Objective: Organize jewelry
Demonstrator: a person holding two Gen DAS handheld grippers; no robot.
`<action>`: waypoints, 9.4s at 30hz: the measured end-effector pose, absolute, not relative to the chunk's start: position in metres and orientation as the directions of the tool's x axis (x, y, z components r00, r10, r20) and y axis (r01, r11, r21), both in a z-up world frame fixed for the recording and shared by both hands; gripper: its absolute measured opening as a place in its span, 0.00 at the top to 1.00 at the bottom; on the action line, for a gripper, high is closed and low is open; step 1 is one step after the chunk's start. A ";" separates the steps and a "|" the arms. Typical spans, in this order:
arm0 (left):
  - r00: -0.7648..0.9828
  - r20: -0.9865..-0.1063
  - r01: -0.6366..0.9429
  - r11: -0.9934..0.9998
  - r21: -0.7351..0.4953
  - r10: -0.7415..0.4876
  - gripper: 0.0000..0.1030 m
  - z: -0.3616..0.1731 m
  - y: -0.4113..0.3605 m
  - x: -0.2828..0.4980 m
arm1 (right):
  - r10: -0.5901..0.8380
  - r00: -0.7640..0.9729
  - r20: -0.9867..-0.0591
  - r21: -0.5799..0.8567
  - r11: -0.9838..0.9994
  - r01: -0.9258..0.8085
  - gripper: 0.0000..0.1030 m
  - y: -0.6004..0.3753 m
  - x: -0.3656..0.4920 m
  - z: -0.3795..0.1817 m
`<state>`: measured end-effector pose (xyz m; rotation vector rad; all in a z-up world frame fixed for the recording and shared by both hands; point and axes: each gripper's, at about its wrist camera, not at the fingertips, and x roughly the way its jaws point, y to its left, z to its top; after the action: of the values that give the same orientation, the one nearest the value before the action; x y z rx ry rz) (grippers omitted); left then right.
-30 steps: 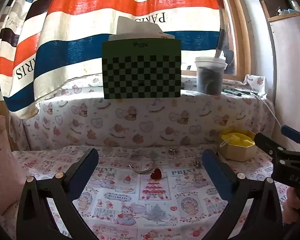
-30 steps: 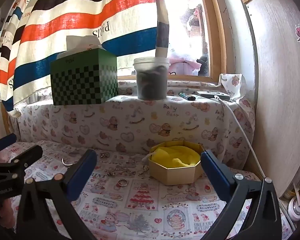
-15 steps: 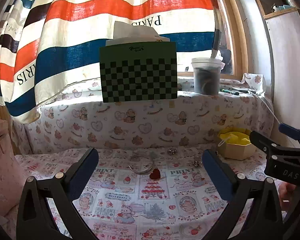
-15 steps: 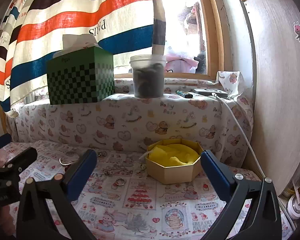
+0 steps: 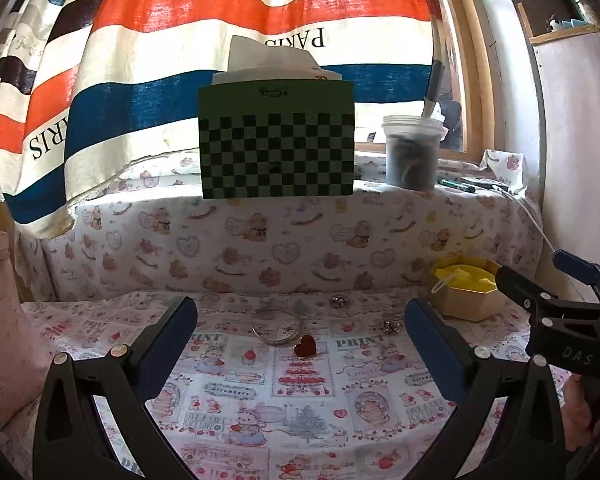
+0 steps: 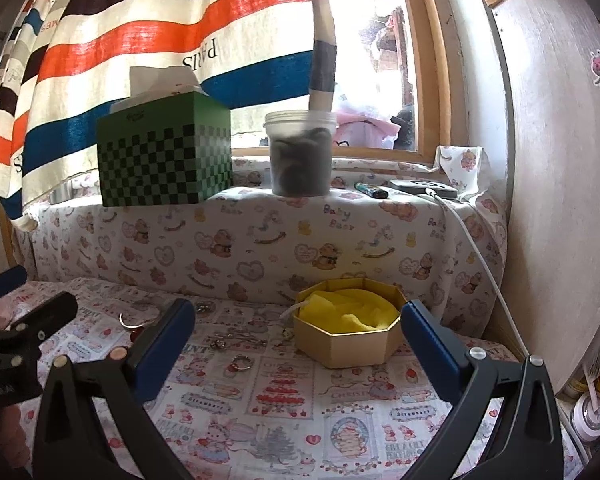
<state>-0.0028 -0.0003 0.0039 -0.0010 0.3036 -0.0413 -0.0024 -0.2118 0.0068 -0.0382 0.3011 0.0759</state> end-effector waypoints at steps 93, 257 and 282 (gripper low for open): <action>0.723 -0.669 -0.007 0.967 -0.254 -0.170 0.00 -0.010 0.079 0.072 | 0.217 0.648 -0.730 0.163 0.976 -0.142 0.32 -0.212 0.061 -0.021; 0.567 -0.808 0.198 0.979 -0.056 -0.161 0.38 0.014 0.055 0.121 | 0.324 0.656 -0.682 0.303 0.941 -0.150 0.82 -0.248 0.060 0.020; 0.646 -0.677 0.326 0.929 -0.174 -0.353 0.38 0.084 -0.093 0.131 | 0.438 0.709 -0.553 0.478 0.864 -0.160 0.82 -0.346 0.087 0.034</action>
<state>0.1310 -0.0933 0.0839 -0.0374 0.7785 -0.3863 0.0869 -0.3457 0.0336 0.4178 0.7108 0.3425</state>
